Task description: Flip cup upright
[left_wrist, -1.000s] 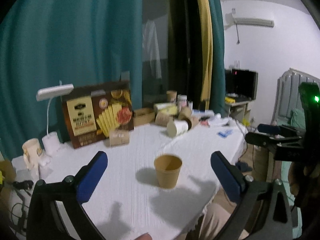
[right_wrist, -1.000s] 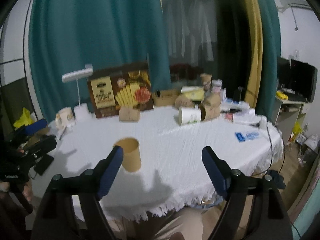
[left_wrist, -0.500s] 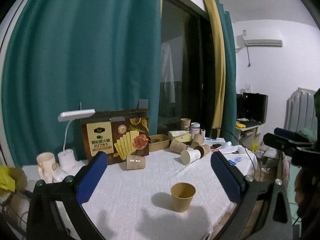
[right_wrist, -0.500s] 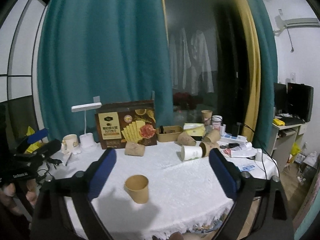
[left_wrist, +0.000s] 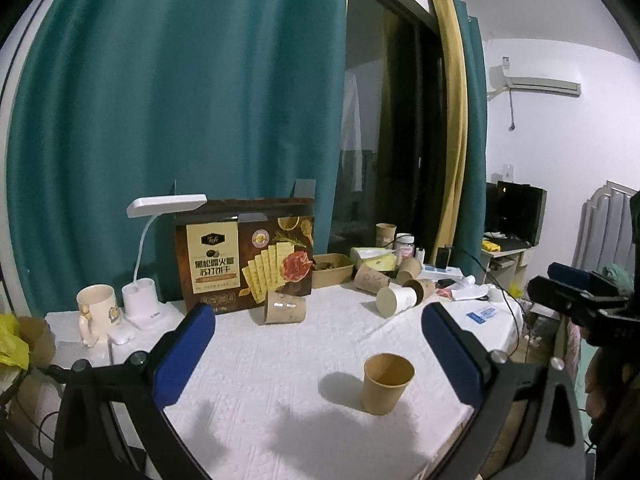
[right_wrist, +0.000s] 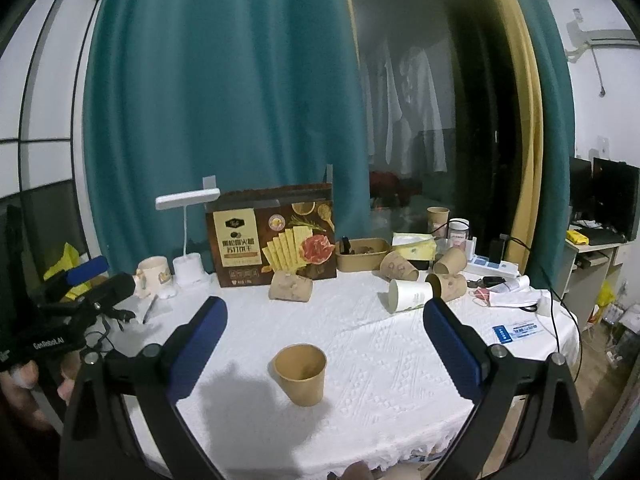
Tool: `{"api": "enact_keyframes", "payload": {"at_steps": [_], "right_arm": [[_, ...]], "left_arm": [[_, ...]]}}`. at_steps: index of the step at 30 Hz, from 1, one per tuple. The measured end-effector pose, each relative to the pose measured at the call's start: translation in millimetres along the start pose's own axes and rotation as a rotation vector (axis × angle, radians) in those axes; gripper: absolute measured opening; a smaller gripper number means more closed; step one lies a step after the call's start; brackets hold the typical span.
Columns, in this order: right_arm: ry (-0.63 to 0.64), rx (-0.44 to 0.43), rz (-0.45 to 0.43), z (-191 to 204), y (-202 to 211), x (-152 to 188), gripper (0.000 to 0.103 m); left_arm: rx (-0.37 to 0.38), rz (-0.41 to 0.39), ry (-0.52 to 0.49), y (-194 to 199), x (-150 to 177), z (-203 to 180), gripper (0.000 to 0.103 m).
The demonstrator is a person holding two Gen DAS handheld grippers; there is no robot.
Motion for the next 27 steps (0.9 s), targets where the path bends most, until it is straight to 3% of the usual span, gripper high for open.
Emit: {"api": "enact_keyframes", "payload": {"at_steps": [27], "right_arm": [[-0.004, -0.014, 0.005, 1, -5, 2, 0.098]], "left_arm": [[-0.006, -0.003, -0.035, 8, 2, -9, 0.103]]}}
Point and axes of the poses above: each gripper's, at about its wrist camera, not at the fingertips, and y roughly against the way its jaws point, z to its left, x to its underside, the point moved 1 cm from there along -y, roughly the way its jaws point, and after that the axes turned 7 degrees about z, right-handed, at the moved point
